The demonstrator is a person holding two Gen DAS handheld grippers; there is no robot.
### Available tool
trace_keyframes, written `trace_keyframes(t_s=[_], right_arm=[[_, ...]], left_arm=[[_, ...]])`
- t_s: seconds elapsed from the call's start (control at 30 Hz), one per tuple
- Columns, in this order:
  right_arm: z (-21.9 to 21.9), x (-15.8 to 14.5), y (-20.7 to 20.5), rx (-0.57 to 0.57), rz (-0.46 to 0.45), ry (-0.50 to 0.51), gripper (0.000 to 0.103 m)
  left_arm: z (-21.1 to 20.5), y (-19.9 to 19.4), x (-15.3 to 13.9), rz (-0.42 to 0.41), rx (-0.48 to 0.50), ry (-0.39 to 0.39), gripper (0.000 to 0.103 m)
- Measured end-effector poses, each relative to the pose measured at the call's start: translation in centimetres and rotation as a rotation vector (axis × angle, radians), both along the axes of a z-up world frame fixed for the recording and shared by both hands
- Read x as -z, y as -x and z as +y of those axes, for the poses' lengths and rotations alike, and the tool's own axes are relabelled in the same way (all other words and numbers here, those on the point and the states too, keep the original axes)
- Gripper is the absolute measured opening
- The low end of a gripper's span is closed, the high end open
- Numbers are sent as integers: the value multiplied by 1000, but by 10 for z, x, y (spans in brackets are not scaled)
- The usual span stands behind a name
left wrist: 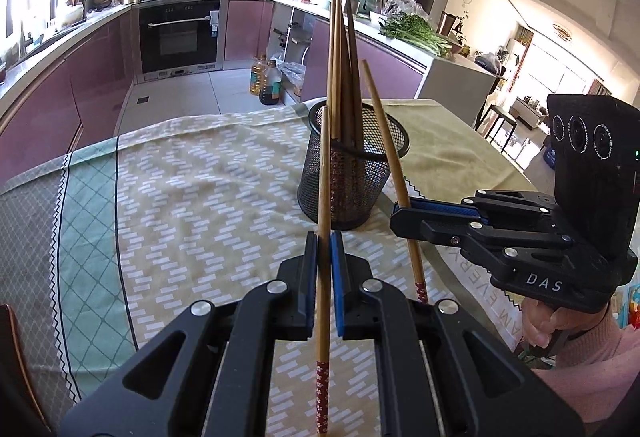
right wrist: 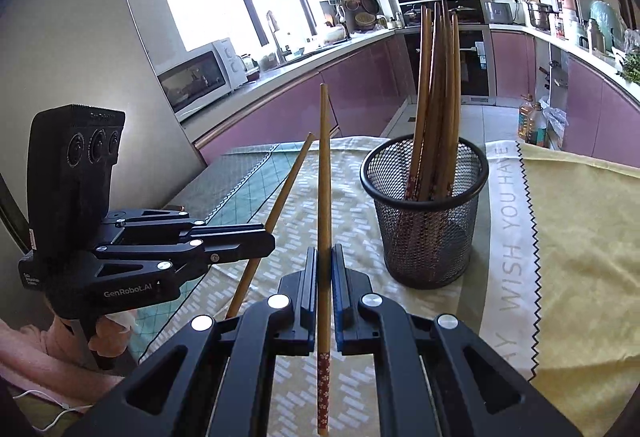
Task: Organize utensils
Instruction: 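Lift the left tool's chopstick upright over the cup while the right tool lifts its own, then lower both held chopsticks into the black mesh cup and open both tools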
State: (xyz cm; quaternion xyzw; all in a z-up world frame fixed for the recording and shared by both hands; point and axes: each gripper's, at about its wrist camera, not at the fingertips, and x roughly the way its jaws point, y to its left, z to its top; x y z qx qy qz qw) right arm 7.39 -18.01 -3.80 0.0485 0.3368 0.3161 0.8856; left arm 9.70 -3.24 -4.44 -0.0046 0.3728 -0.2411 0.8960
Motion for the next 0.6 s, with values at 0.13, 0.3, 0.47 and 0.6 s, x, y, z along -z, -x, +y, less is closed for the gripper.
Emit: trace_keyframes(t_s=[0.13,0.3,0.47,0.6], right_arm=[[-5,-6,4,5,-20,-13,6],[-12,-26,1,14,-66,-42,6],[-22,-47,-3,33,-131,-61,6],[-28,-59,-10,41,-162,-70,6]], left_arm=[[-1,2,-7,-16,5,9,7],[2,2,-20,-36,21,43,7],[5,4,-42,-78,41,92,7],[7,4,-62,-116,52,137,7]])
